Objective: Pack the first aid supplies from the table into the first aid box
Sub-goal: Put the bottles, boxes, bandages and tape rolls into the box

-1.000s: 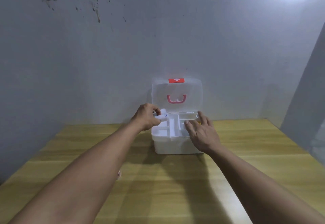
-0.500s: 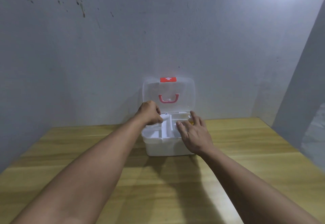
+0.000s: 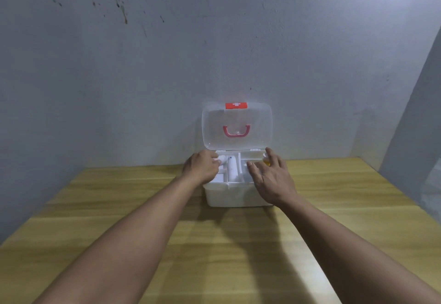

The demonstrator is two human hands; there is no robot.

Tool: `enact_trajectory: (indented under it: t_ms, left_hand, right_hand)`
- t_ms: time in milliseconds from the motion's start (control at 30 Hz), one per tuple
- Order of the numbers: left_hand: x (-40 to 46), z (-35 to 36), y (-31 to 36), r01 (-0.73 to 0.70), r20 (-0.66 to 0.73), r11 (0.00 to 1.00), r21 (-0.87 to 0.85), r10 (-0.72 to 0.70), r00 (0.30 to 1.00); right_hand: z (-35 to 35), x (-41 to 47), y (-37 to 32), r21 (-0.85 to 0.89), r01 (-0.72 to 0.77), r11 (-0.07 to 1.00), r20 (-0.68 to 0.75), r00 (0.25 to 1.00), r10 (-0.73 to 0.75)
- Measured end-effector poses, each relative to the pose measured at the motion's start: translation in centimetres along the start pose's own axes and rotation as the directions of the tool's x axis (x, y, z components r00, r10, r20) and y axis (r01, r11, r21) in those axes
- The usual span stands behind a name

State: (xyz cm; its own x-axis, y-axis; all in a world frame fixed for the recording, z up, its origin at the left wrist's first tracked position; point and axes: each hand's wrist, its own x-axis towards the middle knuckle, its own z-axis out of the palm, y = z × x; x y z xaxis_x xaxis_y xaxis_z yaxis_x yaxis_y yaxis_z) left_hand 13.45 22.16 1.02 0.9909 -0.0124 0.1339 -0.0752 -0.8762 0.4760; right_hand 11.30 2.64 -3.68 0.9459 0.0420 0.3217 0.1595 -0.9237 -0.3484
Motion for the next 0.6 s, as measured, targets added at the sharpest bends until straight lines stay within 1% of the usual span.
enact_trajectory:
  t_ms: [67,100,167,300,367,433,500,600]
  left_hand:
    - [-0.4,0.4,-1.1,-0.059,0.149,0.993,0.098,0.044,0.988]
    - [-0.6,0.5,-1.4,-0.089,0.18,0.988,0.13,0.065,0.981]
    - [-1.1,0.1,-1.8,-0.11,0.157,0.984,0.138,0.088,0.984]
    - [-3.1,-1.6,-3.3,-0.1,0.033,0.994,0.033,0.099,0.995]
    - [-4.6,-2.5,-4.9,-0.033,0.007,0.999,-0.026,0.033,0.999]
    - [-6.5,-3.5,-7.0,0.062,0.006,0.998,-0.004,-0.062,0.998]
    - [-8.5,-4.3,-9.3,0.141,0.049,0.989,0.054,-0.143,0.988]
    - [-10.8,-5.2,-12.2,0.221,0.15,0.971,0.093,-0.233,0.961]
  right_hand:
    - [-0.1,-0.1,0.0,-0.001,-0.004,1.0,-0.001,1.0,0.004]
    - [-0.1,-0.1,0.0,-0.001,-0.008,1.0,0.002,1.0,0.008]
    - [-0.1,-0.1,0.0,-0.004,-0.007,1.0,0.013,1.0,0.007]
    - [-0.2,-0.2,0.0,-0.02,-0.002,1.0,0.012,1.0,0.003]
    - [0.0,0.0,0.2,-0.018,-0.011,1.0,0.023,1.0,0.011]
    - [0.2,0.3,0.4,-0.012,-0.009,1.0,0.027,1.0,0.009]
    - [0.2,0.4,0.5,-0.019,0.005,1.0,0.021,1.0,-0.004]
    - [-0.4,-0.4,-0.3,-0.088,0.042,0.995,0.018,0.999,-0.041]
